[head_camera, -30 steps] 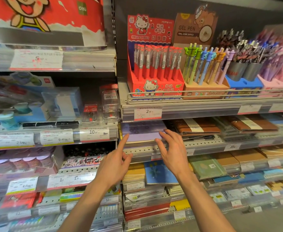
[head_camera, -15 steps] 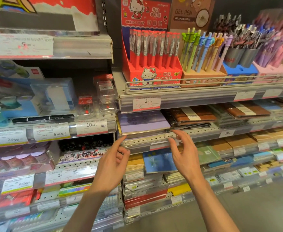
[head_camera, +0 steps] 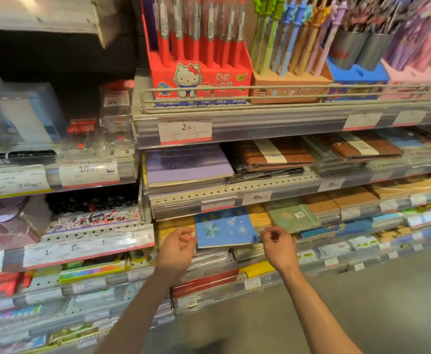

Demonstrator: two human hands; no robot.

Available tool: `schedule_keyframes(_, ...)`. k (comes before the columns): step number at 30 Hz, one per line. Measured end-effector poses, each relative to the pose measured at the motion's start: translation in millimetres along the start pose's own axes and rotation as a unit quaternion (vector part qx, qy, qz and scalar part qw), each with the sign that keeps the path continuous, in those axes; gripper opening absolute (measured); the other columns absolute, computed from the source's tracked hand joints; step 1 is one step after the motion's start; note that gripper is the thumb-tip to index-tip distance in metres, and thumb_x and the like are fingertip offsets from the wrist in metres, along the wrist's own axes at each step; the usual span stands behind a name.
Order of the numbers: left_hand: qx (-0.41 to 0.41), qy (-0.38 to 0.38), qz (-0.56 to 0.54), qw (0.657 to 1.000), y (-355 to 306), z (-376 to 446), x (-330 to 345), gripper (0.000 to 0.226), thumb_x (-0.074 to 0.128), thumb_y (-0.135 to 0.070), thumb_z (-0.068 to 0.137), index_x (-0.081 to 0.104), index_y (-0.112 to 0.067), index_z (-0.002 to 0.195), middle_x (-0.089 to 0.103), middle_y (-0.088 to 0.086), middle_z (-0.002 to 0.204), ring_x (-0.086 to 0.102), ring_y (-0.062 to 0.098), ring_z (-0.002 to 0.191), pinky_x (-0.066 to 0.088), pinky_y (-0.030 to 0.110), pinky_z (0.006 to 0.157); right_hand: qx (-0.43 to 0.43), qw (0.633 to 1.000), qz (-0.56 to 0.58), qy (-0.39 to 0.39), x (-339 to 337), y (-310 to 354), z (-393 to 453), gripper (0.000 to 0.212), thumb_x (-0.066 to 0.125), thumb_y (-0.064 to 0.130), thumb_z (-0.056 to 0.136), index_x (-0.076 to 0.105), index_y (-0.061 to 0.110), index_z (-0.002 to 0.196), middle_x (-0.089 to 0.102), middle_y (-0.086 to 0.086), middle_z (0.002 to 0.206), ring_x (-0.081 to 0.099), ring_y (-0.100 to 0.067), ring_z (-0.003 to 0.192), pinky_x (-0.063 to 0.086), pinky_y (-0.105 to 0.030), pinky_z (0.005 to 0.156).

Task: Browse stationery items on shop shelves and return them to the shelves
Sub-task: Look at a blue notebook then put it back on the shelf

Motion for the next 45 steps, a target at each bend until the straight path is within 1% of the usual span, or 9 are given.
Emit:
schedule_keyframes(4,-0.053,-0.007,0.040,0.998,6.8,23.1,21.9,0.033,0.057,-0.026,0.090,0.055,-0.020,0.123,0.063,0.005,0.082,0.057,0.018,0.061,0.047,0.033,0.058,-0.008,0.998,-0.026,0.065,13.2,-10.0,38.7,0.008,0.059,0.021,0.096,0.066,0.018,0.098,0.070,-0.005,0.100,0.061,-0.021,0.092,0.043,-0.026,0.077)
schedule_keyframes(8,-0.055,-0.008,0.079,0.995,7.5,32.9,37.9,0.063,0.054,-0.043,0.078,0.052,-0.011,0.133,0.061,0.026,0.093,0.063,0.037,0.086,0.052,0.045,0.075,-0.004,0.990,-0.040,0.131,34.2,-19.3,63.4,0.027,0.059,0.021,0.097,0.065,0.008,0.121,0.070,-0.007,0.113,0.064,-0.025,0.104,0.050,-0.032,0.092)
schedule_keyframes(13,-0.075,-0.049,0.078,0.993,6.8,38.0,41.9,0.050,0.064,-0.030,0.085,0.056,-0.006,0.129,0.065,0.019,0.111,0.064,0.037,0.096,0.052,0.040,0.077,0.018,0.987,-0.021,0.157,46.4,-30.8,70.1,0.031,0.062,0.012,0.096,0.057,0.005,0.126,0.056,0.003,0.079,0.056,-0.008,0.070,0.045,-0.024,0.078)
schedule_keyframes(20,-0.088,-0.057,0.097,0.990,16.8,36.9,39.6,0.038,0.063,-0.020,0.092,0.056,-0.005,0.126,0.043,-0.005,0.057,0.045,0.014,0.056,0.034,0.028,0.056,0.014,0.973,-0.045,0.225,41.7,-50.3,65.0,0.037,0.062,0.013,0.094,0.052,0.011,0.129,0.050,0.005,0.072,0.052,-0.006,0.065,0.044,-0.016,0.057)
schedule_keyframes(25,-0.091,-0.031,0.103,0.990,22.0,31.0,47.1,0.026,0.061,-0.029,0.094,0.052,-0.021,0.116,0.042,-0.005,0.058,0.042,0.014,0.053,0.029,0.029,0.051,0.014,0.963,-0.048,0.264,43.4,-61.6,57.9,0.033,0.058,0.033,0.098,0.050,0.025,0.128,0.061,0.011,0.079,0.062,-0.010,0.074,0.044,-0.023,0.062)
schedule_keyframes(28,-0.097,-0.024,0.083,0.992,27.5,31.6,48.6,0.018,0.063,-0.027,0.093,0.049,-0.021,0.104,0.040,-0.004,0.057,0.039,0.015,0.050,0.028,0.029,0.051,0.028,0.964,-0.061,0.257,42.7,-62.7,57.9,0.017,0.061,0.035,0.095,0.056,0.019,0.102,0.060,0.007,0.076,0.058,-0.010,0.070,0.043,-0.024,0.063)
schedule_keyframes(32,-0.104,-0.024,0.054,0.993,32.2,29.9,52.3,0.018,0.065,-0.013,0.090,0.047,-0.014,0.092,0.042,-0.003,0.060,0.041,0.015,0.054,0.035,0.031,0.057,0.039,0.971,-0.059,0.229,40.6,-63.4,64.5,0.033,0.065,0.040,0.092,0.045,0.019,0.077,0.054,0.001,0.070,0.052,-0.018,0.067,0.044,-0.031,0.068)
schedule_keyframes(36,-0.121,-0.018,0.065,0.990,35.1,22.0,55.5,0.024,0.068,-0.015,0.086,0.045,-0.014,0.081,0.047,0.000,0.064,0.046,0.016,0.058,0.038,0.031,0.057,0.044,0.957,-0.046,0.284,47.3,-77.0,58.8,0.023,0.065,0.031,0.093,0.050,0.021,0.107,0.060,0.002,0.078,0.055,-0.011,0.064,0.046,-0.029,0.064)
schedule_keyframes(45,-0.139,0.004,0.056,0.989,47.2,-9.8,76.2,0.029,0.075,-0.021,0.082,0.048,-0.013,0.073,0.058,-0.004,0.053,0.056,0.018,0.048,0.050,0.038,0.051,0.108,0.954,-0.049,0.275,34.7,-120.0,44.2,0.035,0.074,0.007,0.086,0.042,0.013,0.072,0.052,-0.004,0.059,0.055,-0.020,0.051,0.052,-0.033,0.055)
Point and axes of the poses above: each hand's wrist, its own z-axis towards the middle knuckle, its own x-axis out of the palm, y = z × x, the point moved 6 cm from there along z, towards the middle knuckle
